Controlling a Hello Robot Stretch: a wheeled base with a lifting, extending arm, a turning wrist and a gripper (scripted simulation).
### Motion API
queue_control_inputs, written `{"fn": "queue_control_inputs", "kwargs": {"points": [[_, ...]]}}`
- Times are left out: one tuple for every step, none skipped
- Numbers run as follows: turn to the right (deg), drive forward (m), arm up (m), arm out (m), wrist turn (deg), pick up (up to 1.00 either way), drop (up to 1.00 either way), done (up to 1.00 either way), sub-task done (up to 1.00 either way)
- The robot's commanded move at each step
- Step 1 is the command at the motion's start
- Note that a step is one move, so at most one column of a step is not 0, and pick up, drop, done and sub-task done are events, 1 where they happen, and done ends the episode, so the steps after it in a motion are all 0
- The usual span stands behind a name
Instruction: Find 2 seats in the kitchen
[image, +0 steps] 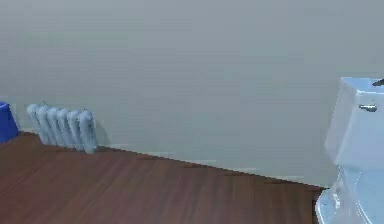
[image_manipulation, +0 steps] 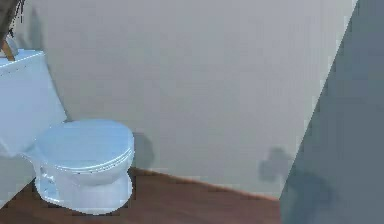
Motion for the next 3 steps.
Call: {"fn": "queue_control_inputs", "kwargs": {"points": [[-6.0, 0.0, 0.0, 0.0, 0.0, 0.0, 0.0, 0.0, 0.0], [0.0, 0.5, 0.0, 0.0, 0.0, 0.0, 0.0, 0.0, 0.0], [-45.0, 0.0, 0.0, 0.0, 0.0, 0.0, 0.0, 0.0, 0.0]]}}
